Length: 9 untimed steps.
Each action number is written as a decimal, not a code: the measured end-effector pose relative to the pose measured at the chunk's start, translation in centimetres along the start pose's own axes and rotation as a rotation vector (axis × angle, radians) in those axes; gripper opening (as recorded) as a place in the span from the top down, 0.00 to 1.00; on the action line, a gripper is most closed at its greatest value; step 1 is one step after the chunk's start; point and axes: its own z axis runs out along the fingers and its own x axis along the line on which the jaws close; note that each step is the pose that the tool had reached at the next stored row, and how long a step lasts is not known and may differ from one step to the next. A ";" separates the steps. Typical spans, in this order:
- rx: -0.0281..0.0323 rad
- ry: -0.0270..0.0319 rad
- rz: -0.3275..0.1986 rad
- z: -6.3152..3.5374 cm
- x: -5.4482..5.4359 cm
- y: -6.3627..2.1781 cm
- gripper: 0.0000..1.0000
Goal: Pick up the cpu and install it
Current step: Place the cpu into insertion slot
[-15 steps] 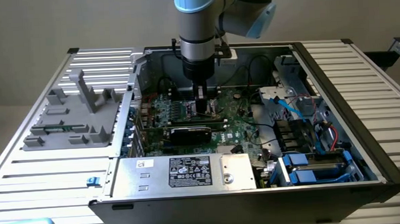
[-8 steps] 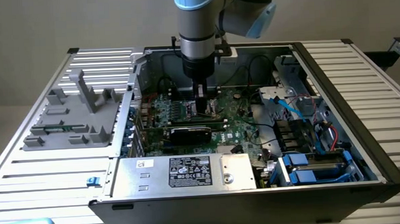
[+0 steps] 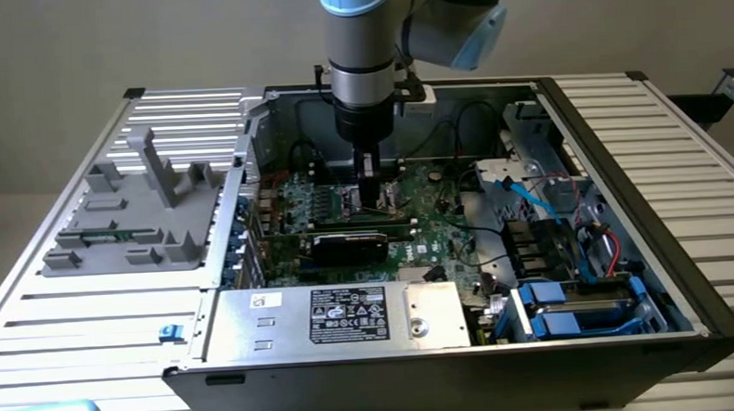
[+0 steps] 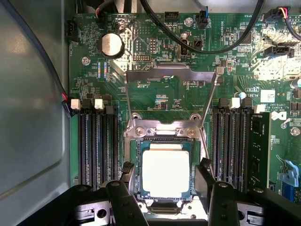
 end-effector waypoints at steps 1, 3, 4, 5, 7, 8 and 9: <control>0.0000 0.0000 0.000 0.00 0.0 0.00 0.38; 0.0001 0.0003 0.000 0.00 0.0 0.00 0.38; 0.0001 0.0004 0.000 0.00 0.0 0.00 0.38; 0.0001 0.0005 0.000 0.00 0.0 0.00 0.38; 0.0002 0.0006 0.000 -0.01 0.0 0.00 0.38; 0.0001 0.0006 0.000 -0.01 0.0 0.00 0.38; 0.0001 0.0007 0.000 -0.01 0.0 0.00 0.38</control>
